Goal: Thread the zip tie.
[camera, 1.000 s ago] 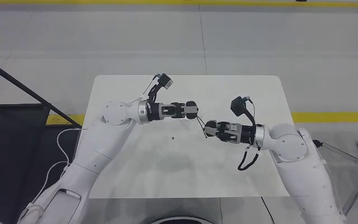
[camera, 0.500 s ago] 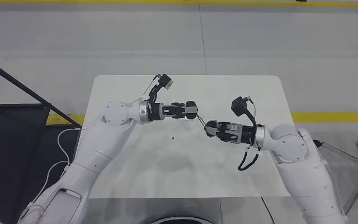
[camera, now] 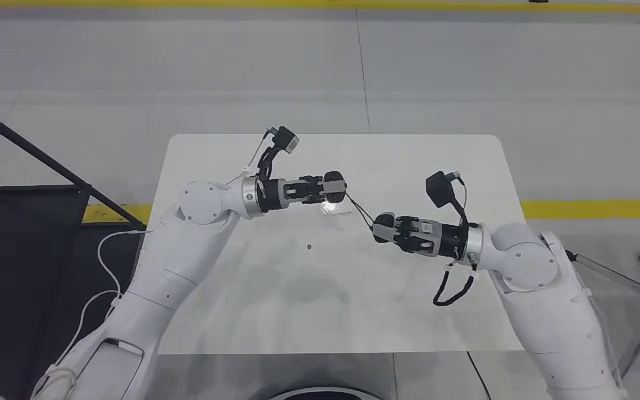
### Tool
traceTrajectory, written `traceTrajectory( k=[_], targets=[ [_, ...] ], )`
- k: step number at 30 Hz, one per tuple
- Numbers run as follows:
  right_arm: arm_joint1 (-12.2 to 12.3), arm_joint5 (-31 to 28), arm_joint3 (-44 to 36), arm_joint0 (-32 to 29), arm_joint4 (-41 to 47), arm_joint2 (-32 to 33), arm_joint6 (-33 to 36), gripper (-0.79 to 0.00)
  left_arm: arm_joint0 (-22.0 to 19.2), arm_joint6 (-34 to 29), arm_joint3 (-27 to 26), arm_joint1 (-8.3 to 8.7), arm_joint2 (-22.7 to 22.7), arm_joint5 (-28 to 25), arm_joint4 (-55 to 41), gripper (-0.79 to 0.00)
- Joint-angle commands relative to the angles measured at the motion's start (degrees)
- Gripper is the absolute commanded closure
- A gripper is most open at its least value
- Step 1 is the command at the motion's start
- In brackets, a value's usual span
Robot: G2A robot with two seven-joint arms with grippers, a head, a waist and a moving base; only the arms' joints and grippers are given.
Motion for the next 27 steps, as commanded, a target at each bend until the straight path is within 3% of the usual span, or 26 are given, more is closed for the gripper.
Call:
traceTrajectory(
  k=[1, 27],
  targets=[
    [0.2, -0.7, 0.1, -0.2, 1.1, 0.4, 0.2, 0.0, 0.4, 0.5, -0.4, 0.16, -0.6, 0.1, 0.0, 0.0],
    [2.6, -6.9, 0.6, -2.7, 12.2, 4.4, 3.2, 0.0, 5.1, 2.3, -4.6, 2.29, -7.5, 0.5, 1.3, 0.0]
  ],
)
